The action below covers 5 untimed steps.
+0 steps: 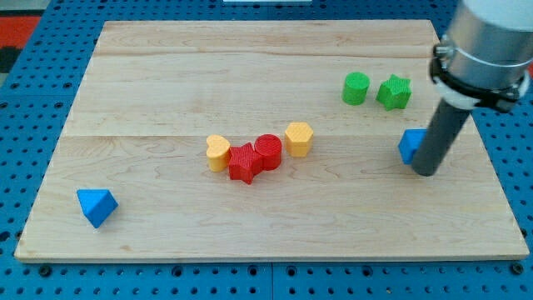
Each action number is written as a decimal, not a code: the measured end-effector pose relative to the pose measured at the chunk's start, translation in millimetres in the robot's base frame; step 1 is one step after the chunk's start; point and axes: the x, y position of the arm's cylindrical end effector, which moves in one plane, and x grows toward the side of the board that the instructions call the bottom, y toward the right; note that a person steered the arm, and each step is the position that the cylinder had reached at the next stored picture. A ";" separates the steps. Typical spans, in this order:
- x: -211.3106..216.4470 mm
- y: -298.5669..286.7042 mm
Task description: Place the blue cube diagonally to the green star
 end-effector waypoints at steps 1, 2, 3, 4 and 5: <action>-5.7 23.1; -11.1 15.0; -11.1 3.9; -25.1 -27.4; -47.2 -59.2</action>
